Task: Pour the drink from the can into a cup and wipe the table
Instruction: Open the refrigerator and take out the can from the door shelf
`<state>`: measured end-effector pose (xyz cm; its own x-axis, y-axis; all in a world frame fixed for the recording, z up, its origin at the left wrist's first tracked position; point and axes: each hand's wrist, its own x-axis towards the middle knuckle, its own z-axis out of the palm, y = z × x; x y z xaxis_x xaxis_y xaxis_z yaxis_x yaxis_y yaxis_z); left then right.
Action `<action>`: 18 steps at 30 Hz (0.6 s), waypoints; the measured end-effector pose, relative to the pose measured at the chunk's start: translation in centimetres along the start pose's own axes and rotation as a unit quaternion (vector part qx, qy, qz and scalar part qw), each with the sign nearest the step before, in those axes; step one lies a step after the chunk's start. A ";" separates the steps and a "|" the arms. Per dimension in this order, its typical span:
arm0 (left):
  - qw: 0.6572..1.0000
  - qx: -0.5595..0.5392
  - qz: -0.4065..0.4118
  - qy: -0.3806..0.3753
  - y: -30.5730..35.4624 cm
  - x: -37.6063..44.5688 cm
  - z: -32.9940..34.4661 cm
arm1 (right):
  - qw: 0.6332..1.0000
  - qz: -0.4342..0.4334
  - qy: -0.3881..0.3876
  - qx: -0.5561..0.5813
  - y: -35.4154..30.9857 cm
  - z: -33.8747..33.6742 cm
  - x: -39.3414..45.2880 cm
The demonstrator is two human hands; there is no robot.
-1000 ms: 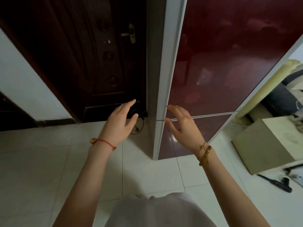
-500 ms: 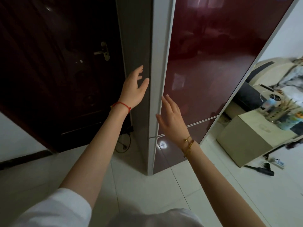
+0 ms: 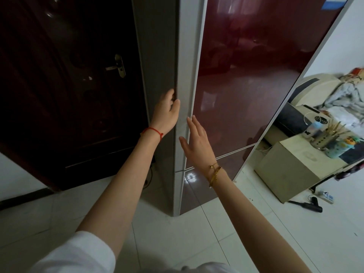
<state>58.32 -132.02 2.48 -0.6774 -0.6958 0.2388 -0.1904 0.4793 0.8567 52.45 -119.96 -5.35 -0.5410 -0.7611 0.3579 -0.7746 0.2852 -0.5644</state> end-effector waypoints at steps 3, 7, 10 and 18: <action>1.000 -0.004 -0.002 -0.001 0.1 -0.1 0.0 | 0.999 0.006 0.037 -0.013 0.1 0.2 0.0; 1.000 -0.006 0.016 0.000 0.7 -2.1 0.1 | 0.996 0.011 0.082 -0.021 0.2 0.0 -0.6; 0.997 -0.026 0.067 -0.017 1.2 -4.8 0.6 | 0.991 0.017 0.131 -0.006 0.2 -0.5 -2.4; 0.973 -0.020 0.227 0.023 2.7 -10.2 3.4 | 0.975 0.037 0.217 -0.010 0.3 -3.8 -8.6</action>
<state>62.30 -121.76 0.81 -0.6522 -0.4410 0.6166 0.1491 0.7228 0.6747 55.62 -111.10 -5.73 -0.6797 -0.4213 0.6004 -0.7324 0.3446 -0.5873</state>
